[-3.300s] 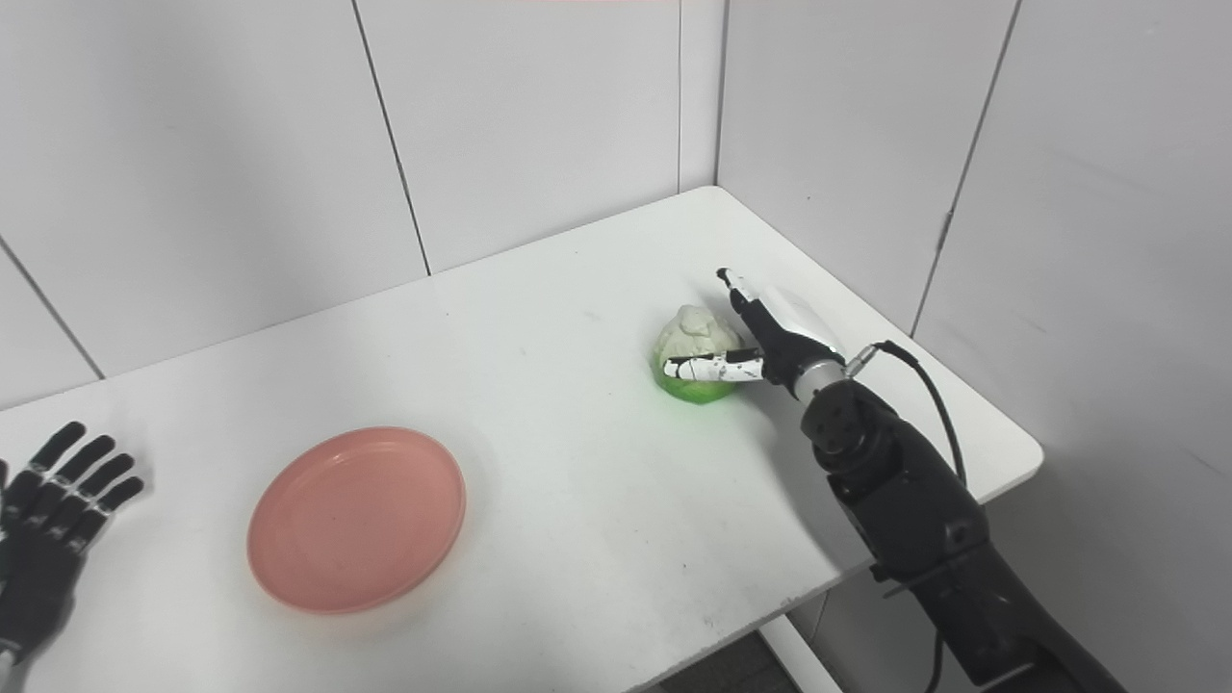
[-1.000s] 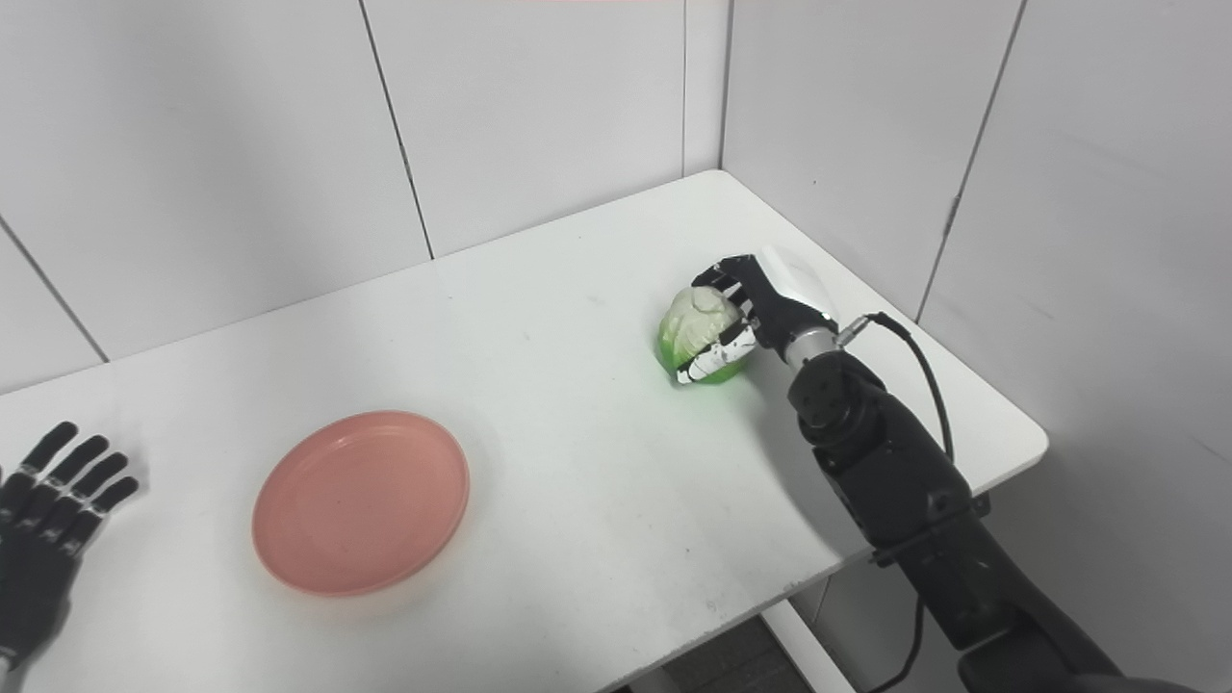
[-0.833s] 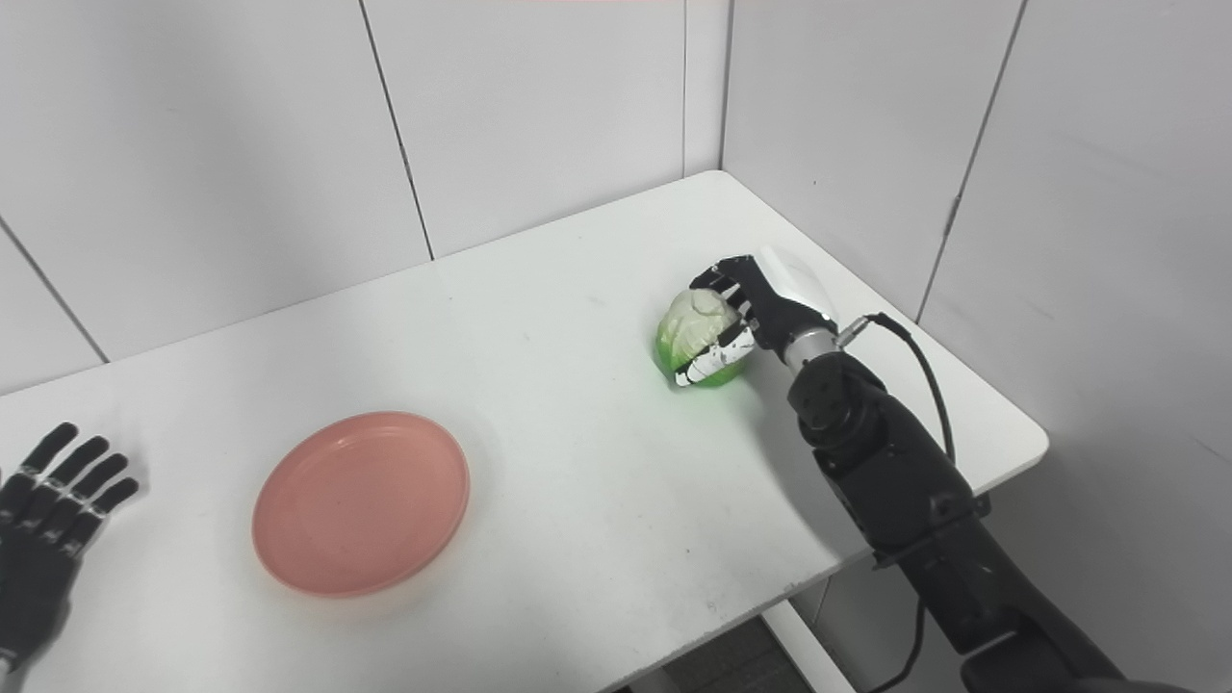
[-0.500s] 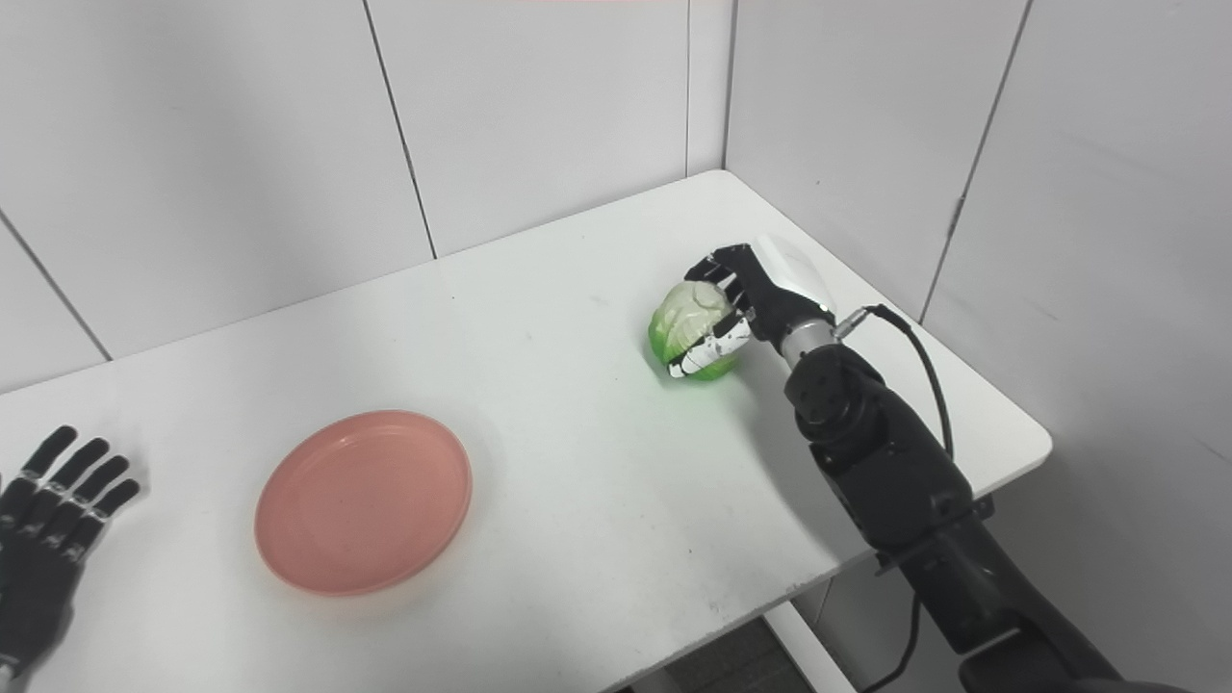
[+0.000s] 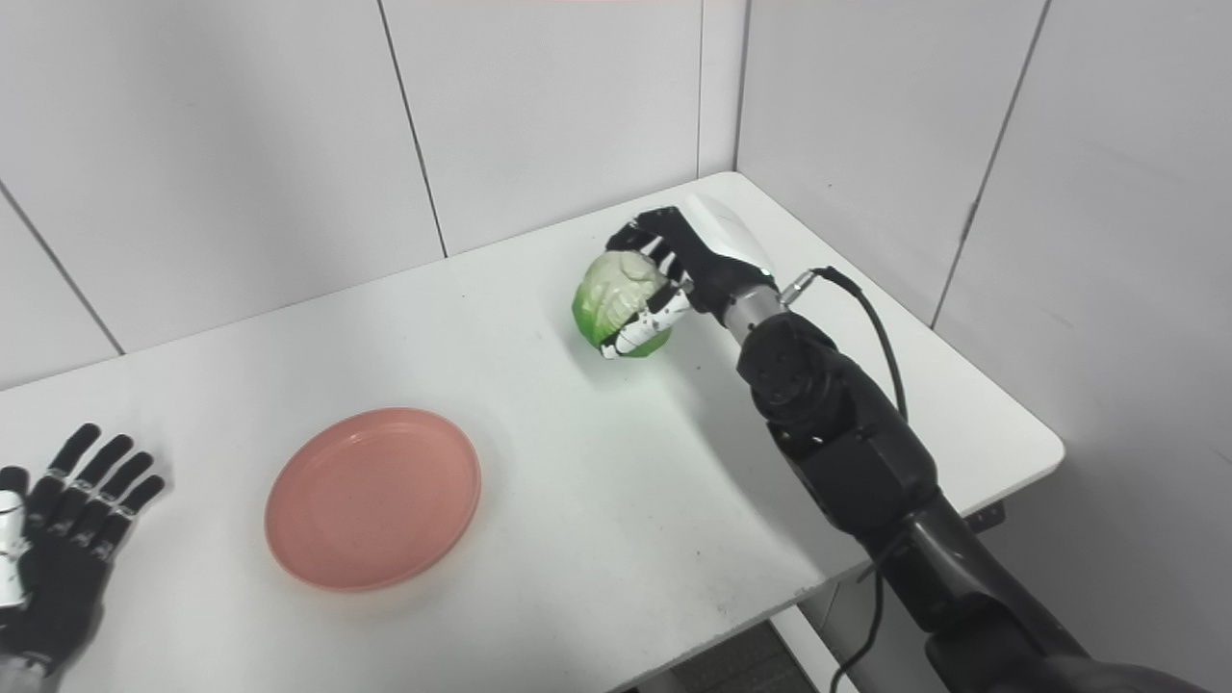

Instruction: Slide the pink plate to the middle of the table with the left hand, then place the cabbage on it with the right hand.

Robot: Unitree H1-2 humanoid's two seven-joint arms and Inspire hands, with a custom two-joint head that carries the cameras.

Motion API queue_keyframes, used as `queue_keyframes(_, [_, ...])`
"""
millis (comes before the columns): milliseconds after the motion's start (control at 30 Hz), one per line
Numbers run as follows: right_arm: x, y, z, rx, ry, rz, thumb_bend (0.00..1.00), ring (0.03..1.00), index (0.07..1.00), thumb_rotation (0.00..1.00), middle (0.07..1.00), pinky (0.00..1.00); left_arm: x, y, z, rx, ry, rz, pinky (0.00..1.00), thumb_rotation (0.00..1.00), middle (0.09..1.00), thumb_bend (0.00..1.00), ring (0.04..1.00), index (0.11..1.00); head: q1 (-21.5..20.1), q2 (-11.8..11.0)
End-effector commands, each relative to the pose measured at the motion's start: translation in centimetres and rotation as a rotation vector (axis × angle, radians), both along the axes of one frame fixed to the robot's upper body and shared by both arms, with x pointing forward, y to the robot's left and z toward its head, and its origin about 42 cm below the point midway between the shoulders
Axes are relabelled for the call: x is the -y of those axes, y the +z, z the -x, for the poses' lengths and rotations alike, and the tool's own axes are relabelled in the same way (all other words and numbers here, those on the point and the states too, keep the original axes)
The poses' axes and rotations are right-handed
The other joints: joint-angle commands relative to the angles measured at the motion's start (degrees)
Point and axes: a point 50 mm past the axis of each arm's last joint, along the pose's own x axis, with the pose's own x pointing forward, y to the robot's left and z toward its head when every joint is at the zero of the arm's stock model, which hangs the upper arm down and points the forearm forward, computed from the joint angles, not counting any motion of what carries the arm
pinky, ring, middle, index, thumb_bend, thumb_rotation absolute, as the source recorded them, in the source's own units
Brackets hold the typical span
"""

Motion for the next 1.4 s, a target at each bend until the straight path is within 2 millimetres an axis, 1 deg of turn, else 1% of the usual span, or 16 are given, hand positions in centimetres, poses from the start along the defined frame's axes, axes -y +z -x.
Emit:
queue_keyframes(0, [-1.5,3.0,-0.5,0.091,0.049,0.024,0.53,0.436,0.504,0.00,0.468,0.39,1.4,-3.7,2.3,-0.153,-0.014,0.019,0.83,0.83,0.845,0.66,0.836,0.849,0.7,-0.1])
queue_keyframes(200, [-5.2,3.8,-1.1,0.099,0.183,0.024,0.53,0.437,0.499,0.00,0.472,0.39,2.9,-3.2,2.7,-0.150,-0.019,0.027,0.85,0.85,0.860,0.63,0.852,0.864,3.8,-0.2])
queue_keyframes(300, [-8.1,4.3,-1.4,0.107,0.291,0.023,0.53,0.440,0.502,0.00,0.472,0.40,4.1,-2.8,2.8,-0.148,-0.013,0.028,0.84,0.87,0.860,0.62,0.854,0.859,6.9,-0.1])
queue_keyframes(400, [-10.4,4.5,-1.6,0.116,0.361,0.033,0.53,0.433,0.497,0.00,0.476,0.39,5.2,-2.2,3.1,-0.146,-0.001,0.020,0.85,0.89,0.864,0.61,0.858,0.861,8.5,0.0])
queue_keyframes(433, [-11.3,4.5,-1.7,0.111,0.391,0.023,0.53,0.429,0.496,0.00,0.477,0.39,5.7,-1.9,3.2,-0.145,0.002,0.019,0.85,0.89,0.865,0.60,0.859,0.861,10.0,0.1])
queue_keyframes(467, [-11.9,4.5,-1.7,0.107,0.412,0.015,0.53,0.424,0.509,0.00,0.465,0.38,6.0,-1.7,3.3,-0.145,0.004,0.019,0.86,0.91,0.872,0.59,0.868,0.866,10.0,0.1])
queue_keyframes(500, [-12.7,4.3,-1.8,0.101,0.436,0.007,0.53,0.422,0.514,0.00,0.461,0.38,6.5,-1.5,3.4,-0.147,0.007,0.020,0.87,0.92,0.875,0.58,0.871,0.868,11.7,0.1])
queue_keyframes(533, [-13.2,4.3,-1.8,0.097,0.451,0.002,0.52,0.402,0.526,0.00,0.449,0.35,6.9,-1.4,3.5,-0.149,0.010,0.020,0.88,0.93,0.878,0.57,0.876,0.870,11.9,0.1])
queue_keyframes(567, [-13.9,4.1,-1.9,0.092,0.472,0.002,0.52,0.399,0.528,0.00,0.447,0.35,7.3,-1.2,3.5,-0.151,0.014,0.019,0.88,0.94,0.879,0.57,0.877,0.870,13.3,0.3])
queue_keyframes(633, [-15.0,3.7,-2.0,0.085,0.502,0.003,0.52,0.397,0.526,0.00,0.443,0.34,8.0,-1.0,3.6,-0.155,0.020,0.017,0.89,0.95,0.883,0.55,0.885,0.873,14.5,0.3])
queue_keyframes(667, [-15.4,3.5,-2.0,0.082,0.514,0.005,0.52,0.390,0.522,0.00,0.447,0.33,8.3,-0.9,3.7,-0.157,0.022,0.018,0.89,0.96,0.885,0.54,0.888,0.874,14.5,0.3])
queue_keyframes(700, [-15.6,3.3,-2.1,0.078,0.522,0.007,0.52,0.388,0.520,0.00,0.449,0.33,8.6,-0.8,3.7,-0.160,0.024,0.017,0.89,0.96,0.886,0.54,0.889,0.875,15.7,0.4])
queue_keyframes(867, [-17.7,1.7,-2.4,0.050,0.595,-0.011,0.53,0.401,0.518,0.00,0.442,0.36,10.0,-0.3,3.8,-0.176,0.040,0.015,0.88,0.99,0.887,0.52,0.889,0.873,18.1,0.7])
queue_keyframes(1067, [-19.5,0.4,-2.7,0.016,0.657,0.006,0.53,0.409,0.512,0.00,0.453,0.37,10.6,-0.1,3.7,-0.171,0.034,0.021,0.89,1.00,0.896,0.51,0.895,0.886,19.2,0.9])
queue_keyframes(1200, [-20.0,-0.3,-2.8,0.002,0.660,0.043,0.53,0.421,0.508,0.00,0.459,0.38,10.9,0.2,3.6,-0.170,0.037,0.013,0.90,1.00,0.898,0.51,0.899,0.889,19.9,1.3])
queue_keyframes(1367, [-19.9,-1.1,-3.2,-0.016,0.657,0.085,0.53,0.406,0.509,0.00,0.457,0.36,11.1,0.4,3.6,-0.170,0.041,0.006,0.90,1.00,0.893,0.51,0.894,0.886,20.5,1.8])
